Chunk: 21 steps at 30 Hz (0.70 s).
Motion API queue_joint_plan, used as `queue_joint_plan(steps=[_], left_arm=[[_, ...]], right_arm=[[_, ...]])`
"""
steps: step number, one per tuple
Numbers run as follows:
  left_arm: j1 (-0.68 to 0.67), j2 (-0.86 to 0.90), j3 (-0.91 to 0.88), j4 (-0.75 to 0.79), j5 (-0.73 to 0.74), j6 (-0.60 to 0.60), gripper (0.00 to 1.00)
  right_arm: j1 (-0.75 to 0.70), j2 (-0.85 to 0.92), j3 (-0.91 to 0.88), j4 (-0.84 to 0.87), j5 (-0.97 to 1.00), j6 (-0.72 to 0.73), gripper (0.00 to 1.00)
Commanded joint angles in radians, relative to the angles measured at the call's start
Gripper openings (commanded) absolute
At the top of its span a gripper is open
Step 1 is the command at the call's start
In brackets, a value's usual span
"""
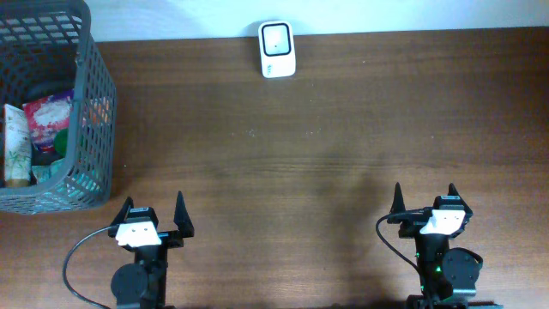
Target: Scan the item barcode
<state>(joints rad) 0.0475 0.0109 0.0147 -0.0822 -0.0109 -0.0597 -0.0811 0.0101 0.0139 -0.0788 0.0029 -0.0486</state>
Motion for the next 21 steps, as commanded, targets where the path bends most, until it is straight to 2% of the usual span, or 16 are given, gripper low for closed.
queue_joint_plan(steps=[1, 11, 19, 21], left_arm=[[0.005, -0.004, -0.006, -0.002, 0.008, 0.008, 0.99], [0.006, -0.004, -0.006, 0.002, -0.033, 0.008, 0.99], [0.006, -0.004, -0.005, 0.301, 0.120, 0.007, 0.99], [0.006, -0.004, -0.005, 0.307, 0.130, 0.007, 0.99]], right_arm=[[-0.005, -0.006, -0.008, -0.003, 0.009, 0.008, 0.99], [-0.005, -0.006, -0.008, -0.003, 0.009, 0.008, 0.99], [-0.005, -0.006, -0.008, -0.003, 0.009, 0.008, 0.99], [-0.005, -0.006, -0.008, -0.003, 0.009, 0.008, 0.99]])
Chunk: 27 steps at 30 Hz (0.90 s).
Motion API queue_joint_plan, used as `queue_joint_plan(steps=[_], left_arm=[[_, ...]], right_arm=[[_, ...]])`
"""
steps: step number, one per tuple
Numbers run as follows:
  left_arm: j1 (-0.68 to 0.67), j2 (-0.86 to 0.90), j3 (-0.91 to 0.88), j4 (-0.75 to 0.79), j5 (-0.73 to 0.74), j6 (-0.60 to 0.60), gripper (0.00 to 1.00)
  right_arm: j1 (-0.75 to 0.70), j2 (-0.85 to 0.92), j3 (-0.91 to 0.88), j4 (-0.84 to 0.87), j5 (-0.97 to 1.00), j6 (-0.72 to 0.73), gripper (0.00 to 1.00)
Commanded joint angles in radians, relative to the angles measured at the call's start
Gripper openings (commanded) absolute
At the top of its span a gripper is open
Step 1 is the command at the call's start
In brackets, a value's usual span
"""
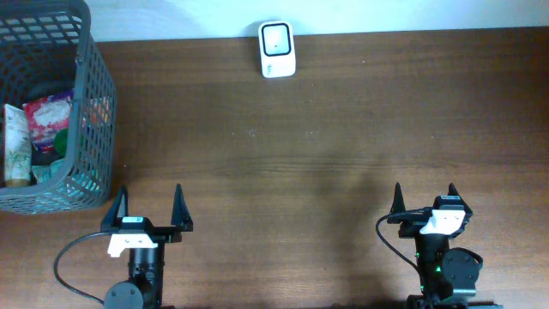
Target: Scan the item barcode
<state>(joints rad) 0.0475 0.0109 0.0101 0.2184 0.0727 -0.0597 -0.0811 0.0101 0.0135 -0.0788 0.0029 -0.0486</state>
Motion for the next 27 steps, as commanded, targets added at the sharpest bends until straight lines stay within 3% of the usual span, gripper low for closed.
queue_joint_plan(steps=[1, 11, 17, 21, 24, 27], left_arm=[[0.006, -0.004, -0.001, 0.016, 0.050, 0.007, 0.99], [0.006, -0.004, 0.013, 0.301, 0.070, 0.007, 0.99], [0.006, 0.061, 0.135, 0.275, 0.070, 0.007, 0.99], [0.006, 0.232, 0.332, 0.105, 0.086, 0.008, 0.99], [0.006, 0.469, 0.569, -0.093, 0.251, 0.008, 0.99], [0.006, 0.608, 0.635, -0.064, 0.517, 0.008, 0.99]], right_arm=[[-0.005, -0.006, -0.008, -0.003, 0.009, 0.008, 0.98], [-0.005, -0.006, -0.008, -0.003, 0.009, 0.008, 0.99], [-0.005, -0.006, -0.008, -0.003, 0.009, 0.008, 0.99], [-0.005, 0.001, -0.008, -0.003, 0.009, 0.008, 0.99], [-0.005, 0.002, -0.008, -0.003, 0.009, 0.008, 0.99], [-0.005, 0.002, -0.008, -0.003, 0.009, 0.008, 0.99]])
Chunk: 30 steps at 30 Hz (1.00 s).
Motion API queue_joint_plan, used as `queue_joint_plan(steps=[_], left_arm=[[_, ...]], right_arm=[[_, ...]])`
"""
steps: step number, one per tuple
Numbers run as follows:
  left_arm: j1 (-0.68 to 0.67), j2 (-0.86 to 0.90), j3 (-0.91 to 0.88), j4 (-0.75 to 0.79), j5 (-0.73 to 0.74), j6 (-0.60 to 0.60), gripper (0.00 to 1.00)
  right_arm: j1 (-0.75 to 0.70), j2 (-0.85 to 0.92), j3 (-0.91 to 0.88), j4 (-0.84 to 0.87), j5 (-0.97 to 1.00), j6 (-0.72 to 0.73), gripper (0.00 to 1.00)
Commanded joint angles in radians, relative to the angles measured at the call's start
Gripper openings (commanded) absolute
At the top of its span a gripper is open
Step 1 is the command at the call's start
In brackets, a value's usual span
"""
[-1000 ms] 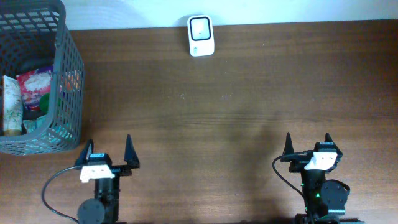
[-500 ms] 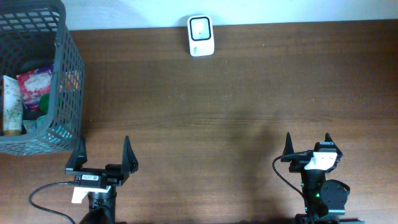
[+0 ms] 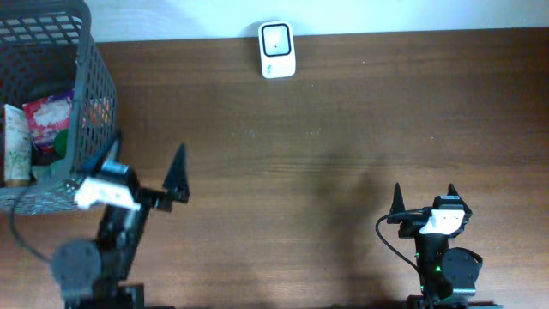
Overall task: Scan the item barcode
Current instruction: 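Reach left gripper into grey basket and grasp pink-purple box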
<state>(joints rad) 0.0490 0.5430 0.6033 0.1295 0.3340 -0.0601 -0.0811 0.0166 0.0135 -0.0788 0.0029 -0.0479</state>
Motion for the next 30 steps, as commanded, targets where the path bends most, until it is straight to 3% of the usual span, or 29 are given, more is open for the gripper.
queue_joint_plan(steps=[1, 4, 5, 7, 8, 9, 10, 11, 13, 17, 19, 21, 23, 26, 30], left_arm=[[0.005, 0.105, 0.042, 0.073, 0.282, 0.008, 0.99], [0.006, 0.151, 0.073, 0.144, 0.280, 0.008, 0.99], [0.015, 0.179, 0.132, 0.091, 0.267, 0.008, 0.99], [0.048, 0.295, 0.370, -0.211, 0.197, 0.010, 0.99], [0.061, 0.352, 0.472, -0.339, 0.189, 0.043, 0.99], [0.076, 0.505, 0.716, -0.623, 0.207, 0.145, 0.99], [0.076, 0.568, 0.810, -0.726, 0.227, 0.144, 0.99], [0.076, 0.637, 0.903, -0.817, 0.253, 0.145, 0.99], [0.080, 0.727, 0.995, -0.824, 0.236, 0.144, 0.99], [0.132, 0.955, 1.360, -1.054, 0.014, 0.048, 0.99], [0.199, 1.120, 1.628, -1.214, -0.107, -0.018, 0.99], [0.298, 1.261, 1.835, -1.294, -0.121, -0.101, 0.99], [0.379, 1.340, 1.920, -1.269, -0.111, -0.135, 0.99], [0.474, 1.390, 1.920, -1.260, -0.114, -0.134, 0.99], [0.497, 1.487, 1.918, -1.280, -0.290, -0.099, 1.00]], right_arm=[[-0.005, -0.005, -0.008, -0.003, 0.009, 0.008, 0.99], [-0.005, -0.005, -0.008, -0.003, 0.009, 0.008, 0.99], [-0.005, -0.005, -0.008, -0.003, 0.009, 0.008, 0.99], [-0.005, -0.005, -0.008, -0.003, 0.009, 0.008, 0.99], [-0.005, -0.005, -0.008, -0.003, 0.009, 0.008, 0.99], [-0.005, -0.005, -0.008, -0.003, 0.009, 0.008, 0.99], [-0.005, -0.005, -0.008, -0.003, 0.009, 0.008, 0.98], [-0.005, -0.005, -0.008, -0.003, 0.009, 0.008, 0.99], [-0.005, -0.005, -0.008, -0.003, 0.009, 0.008, 0.99], [-0.005, -0.005, -0.008, -0.003, 0.009, 0.008, 0.98], [-0.005, -0.005, -0.008, -0.003, 0.009, 0.008, 0.99], [-0.005, -0.005, -0.008, -0.003, 0.009, 0.008, 0.99], [-0.005, -0.005, -0.008, -0.003, 0.009, 0.008, 0.99], [-0.005, -0.005, -0.008, -0.003, 0.009, 0.008, 0.99], [-0.005, -0.005, -0.008, -0.003, 0.008, 0.008, 0.99]])
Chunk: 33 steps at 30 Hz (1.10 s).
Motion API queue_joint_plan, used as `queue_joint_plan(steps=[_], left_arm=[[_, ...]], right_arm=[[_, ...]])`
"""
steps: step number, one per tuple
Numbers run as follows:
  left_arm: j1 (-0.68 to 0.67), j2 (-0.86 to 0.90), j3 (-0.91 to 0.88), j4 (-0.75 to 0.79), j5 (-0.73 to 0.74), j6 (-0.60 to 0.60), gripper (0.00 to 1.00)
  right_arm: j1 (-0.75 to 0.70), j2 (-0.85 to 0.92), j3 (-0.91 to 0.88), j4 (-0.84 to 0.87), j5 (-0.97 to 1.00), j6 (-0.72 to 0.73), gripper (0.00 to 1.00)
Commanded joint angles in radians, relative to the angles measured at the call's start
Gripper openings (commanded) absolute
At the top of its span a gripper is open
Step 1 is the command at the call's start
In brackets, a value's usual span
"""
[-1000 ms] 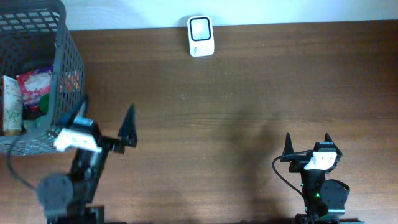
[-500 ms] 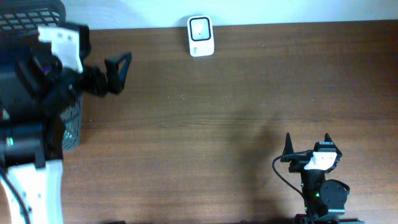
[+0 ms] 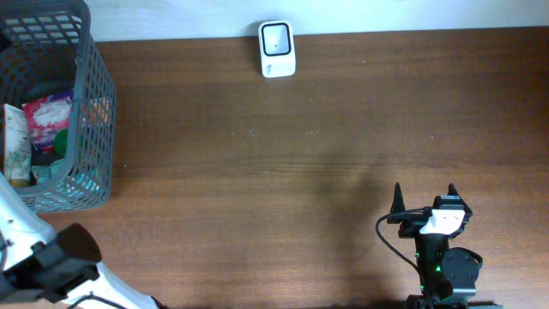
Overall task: Scan the item barcode
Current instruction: 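Reach left gripper into grey basket and grasp pink-purple box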
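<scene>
The white barcode scanner (image 3: 277, 49) stands at the table's far edge, a little left of centre. Items for scanning lie in the grey mesh basket (image 3: 93, 94) at the far left: a white tube (image 3: 15, 146), a pink packet (image 3: 47, 116) and something green beside them. Only part of my left arm (image 3: 51, 257) shows at the lower left corner, just in front of the basket; its fingers are out of view. My right gripper (image 3: 424, 199) rests at the near right, open and holding nothing, far from both scanner and basket.
The brown wooden table (image 3: 326, 137) spans the whole view, with a pale wall strip behind the scanner. A cable (image 3: 386, 240) loops beside the right arm's base.
My left arm has moved further left and toward the frame corner; its open fingers, seen next to the basket's near corner before, have left the view. The right arm is unchanged.
Both grippers first rested open at the near edge. The left one then stood slightly left of there, later tilted beside the basket's near corner, and now only its arm shows at the lower left. The basket items, scanner and right arm stayed put.
</scene>
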<state>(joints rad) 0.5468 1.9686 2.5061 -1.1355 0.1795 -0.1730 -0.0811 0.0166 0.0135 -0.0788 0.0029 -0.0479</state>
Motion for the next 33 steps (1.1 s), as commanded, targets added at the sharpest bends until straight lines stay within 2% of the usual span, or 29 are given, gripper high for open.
queue_joint_plan(steps=[1, 3, 10, 16, 21, 28, 30, 31, 32, 33], left_arm=[[-0.011, 0.090, 0.015, -0.021, -0.212, 0.014, 1.00], [-0.027, 0.160, 0.015, -0.017, -0.340, 0.033, 0.92], [-0.082, 0.320, 0.015, 0.013, -0.333, 0.111, 0.92], [-0.117, 0.446, 0.015, -0.010, -0.493, 0.106, 0.90], [-0.122, 0.523, 0.015, 0.002, -0.486, 0.111, 0.85], [-0.123, 0.635, 0.015, 0.020, -0.490, 0.115, 0.84], [-0.125, 0.649, 0.015, 0.019, -0.490, 0.114, 0.54], [-0.125, 0.649, 0.015, 0.019, -0.491, 0.114, 0.29], [-0.125, 0.648, 0.016, 0.019, -0.491, 0.114, 0.18], [-0.125, 0.644, 0.016, 0.019, -0.491, 0.114, 0.03]], right_arm=[[-0.005, -0.005, -0.008, -0.003, 0.009, 0.008, 0.98], [-0.005, -0.005, -0.008, -0.003, 0.009, 0.008, 0.99], [-0.005, -0.005, -0.008, -0.003, 0.009, 0.008, 0.99], [-0.005, -0.005, -0.008, -0.003, 0.009, 0.008, 0.99], [-0.005, -0.005, -0.008, -0.003, 0.009, 0.008, 0.99], [-0.005, -0.005, -0.008, -0.003, 0.009, 0.008, 0.99], [-0.005, -0.005, -0.008, -0.003, 0.009, 0.008, 0.98], [-0.005, -0.005, -0.008, -0.003, 0.008, 0.008, 0.99], [-0.005, -0.005, -0.008, -0.003, 0.009, 0.008, 0.99], [-0.005, -0.005, -0.008, -0.003, 0.009, 0.008, 0.99]])
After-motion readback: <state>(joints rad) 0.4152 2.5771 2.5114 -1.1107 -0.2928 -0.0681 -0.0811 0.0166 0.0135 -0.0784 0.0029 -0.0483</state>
